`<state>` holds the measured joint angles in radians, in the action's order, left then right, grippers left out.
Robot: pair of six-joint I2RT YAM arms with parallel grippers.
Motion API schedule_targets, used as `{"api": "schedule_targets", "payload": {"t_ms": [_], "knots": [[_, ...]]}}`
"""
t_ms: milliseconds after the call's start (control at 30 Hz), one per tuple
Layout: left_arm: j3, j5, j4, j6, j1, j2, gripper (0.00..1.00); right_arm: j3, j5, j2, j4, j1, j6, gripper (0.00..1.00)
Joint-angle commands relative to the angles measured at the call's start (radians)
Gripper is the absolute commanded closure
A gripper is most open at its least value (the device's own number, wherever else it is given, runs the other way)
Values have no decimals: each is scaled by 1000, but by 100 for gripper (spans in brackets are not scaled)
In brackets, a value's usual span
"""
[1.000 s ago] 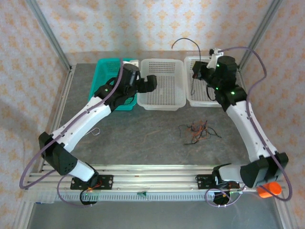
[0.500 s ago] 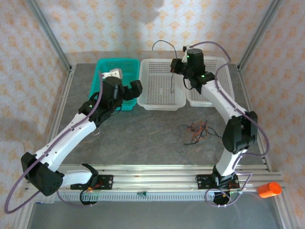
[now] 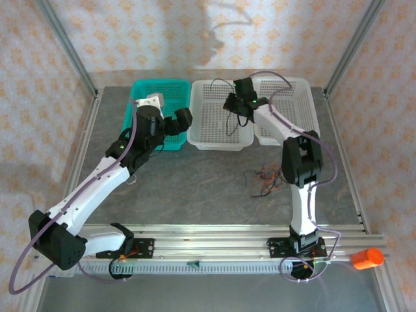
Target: Untangle the cables
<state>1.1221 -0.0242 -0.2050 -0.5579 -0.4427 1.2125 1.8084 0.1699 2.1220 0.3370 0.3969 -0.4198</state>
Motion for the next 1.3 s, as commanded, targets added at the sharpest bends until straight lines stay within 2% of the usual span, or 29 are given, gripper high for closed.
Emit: {"api": "schedule_targets", "payload": {"t_ms": [0,233,400,633,667,900,1000,1067,1200,1267], "knots": [[-43,-89,105,-50,51,2,1,53,-92,44,105,30,-13,100],[-131,-256,260,-158,161,23,1,107,-134,129,171,53,12,100],[-127,-211,213,-132,164,33,1,186,-138,197,231,53,55,97],[-109,-169,125,-73,158,58,1,294,-106,200,272,53,94,62],[-107,-160,119,-66,154,61,1,303,-100,191,275,53,102,54],[-72,-79,49,-5,93,94,1,244,-22,85,252,53,153,17],[-58,-46,36,12,56,104,1,149,-2,-1,201,53,157,10],[-48,-34,33,19,34,108,1,62,17,-77,141,53,154,0],[-60,-65,79,22,3,105,1,-166,58,-252,-56,53,106,0],[-69,-82,100,19,0,104,1,-243,45,-322,-90,53,77,0]]}}
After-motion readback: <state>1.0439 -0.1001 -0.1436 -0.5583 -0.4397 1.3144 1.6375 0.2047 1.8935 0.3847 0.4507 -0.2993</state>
